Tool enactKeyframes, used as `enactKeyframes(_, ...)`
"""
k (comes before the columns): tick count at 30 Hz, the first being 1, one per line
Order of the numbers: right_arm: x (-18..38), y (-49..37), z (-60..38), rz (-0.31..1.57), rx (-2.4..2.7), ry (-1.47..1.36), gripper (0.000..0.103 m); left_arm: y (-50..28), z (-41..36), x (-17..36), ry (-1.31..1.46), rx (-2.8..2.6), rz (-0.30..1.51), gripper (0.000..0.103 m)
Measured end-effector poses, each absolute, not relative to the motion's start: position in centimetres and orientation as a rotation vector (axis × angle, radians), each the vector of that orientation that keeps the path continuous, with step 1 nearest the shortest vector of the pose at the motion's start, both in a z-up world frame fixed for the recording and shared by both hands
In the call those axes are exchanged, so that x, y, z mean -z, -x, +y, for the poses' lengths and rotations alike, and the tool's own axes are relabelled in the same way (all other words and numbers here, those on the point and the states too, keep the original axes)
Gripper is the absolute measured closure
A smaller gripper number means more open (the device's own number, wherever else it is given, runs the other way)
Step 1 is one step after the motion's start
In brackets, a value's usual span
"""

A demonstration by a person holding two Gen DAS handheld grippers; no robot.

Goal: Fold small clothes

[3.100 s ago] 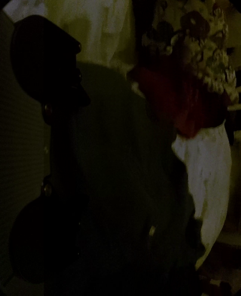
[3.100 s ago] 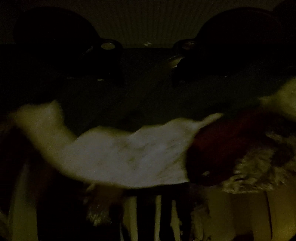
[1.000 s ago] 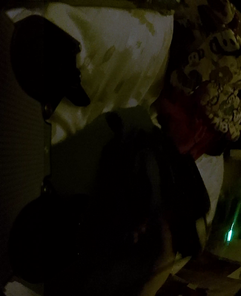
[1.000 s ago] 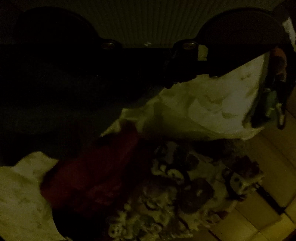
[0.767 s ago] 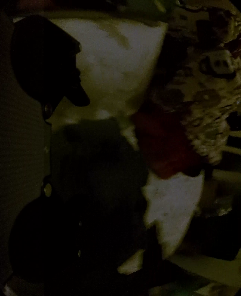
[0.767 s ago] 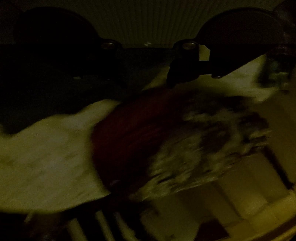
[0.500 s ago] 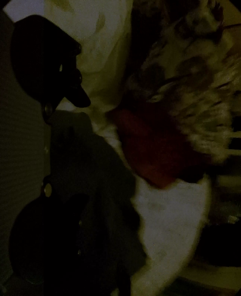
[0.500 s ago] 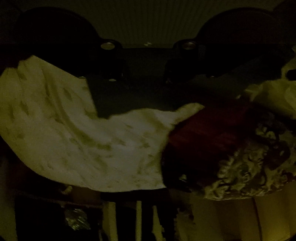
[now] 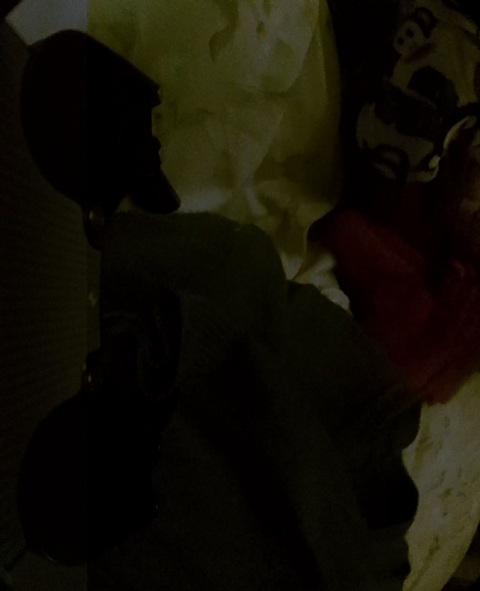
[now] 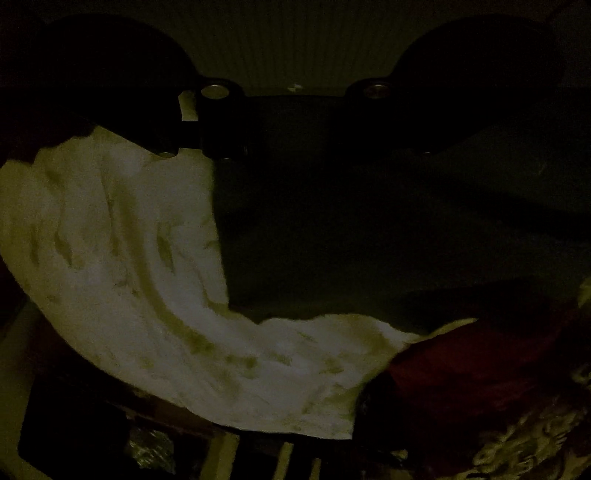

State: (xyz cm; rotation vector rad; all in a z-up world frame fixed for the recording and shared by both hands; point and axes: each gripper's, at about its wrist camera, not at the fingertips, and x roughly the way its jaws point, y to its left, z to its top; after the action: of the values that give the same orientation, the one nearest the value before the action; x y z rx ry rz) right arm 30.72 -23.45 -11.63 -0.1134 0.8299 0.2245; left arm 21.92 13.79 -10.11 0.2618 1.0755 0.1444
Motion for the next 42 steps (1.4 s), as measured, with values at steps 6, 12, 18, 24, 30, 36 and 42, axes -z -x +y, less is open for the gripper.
enactKeyframes(6,9.0,-29.4,-23.4,0.818,-0.233,0.106,0.024,-22.1,13.7,9.0,-0.255,-0.133,1.109,0.0)
enactKeyframes(12,1.7,-23.3,-26.4,0.697,-0.309,-0.038,0.0,-17.9,12.3,3.0,-0.255,-0.022,1.024,0.0)
enactKeyframes(18,-2.9,-15.1,-29.9,0.68,-0.39,-0.151,0.0,-8.2,11.5,-1.8,-0.242,0.188,0.96,0.0)
enactKeyframes(24,-3.4,-6.7,-33.6,0.66,-0.382,-0.214,0.0,-0.3,12.0,-3.8,-0.258,0.223,0.943,0.0)
enactKeyframes(30,-1.4,-1.5,-34.8,0.72,-0.336,-0.155,0.0,5.0,12.6,-2.8,-0.108,0.252,1.055,0.0)
enactKeyframes(36,1.2,0.8,-34.9,0.733,-0.305,-0.134,0.0,7.1,12.3,-2.0,0.081,0.321,1.116,0.006)
enactKeyframes(42,2.3,2.0,-34.5,0.716,-0.323,-0.175,0.0,8.6,10.8,-1.0,0.091,0.332,1.133,0.018)
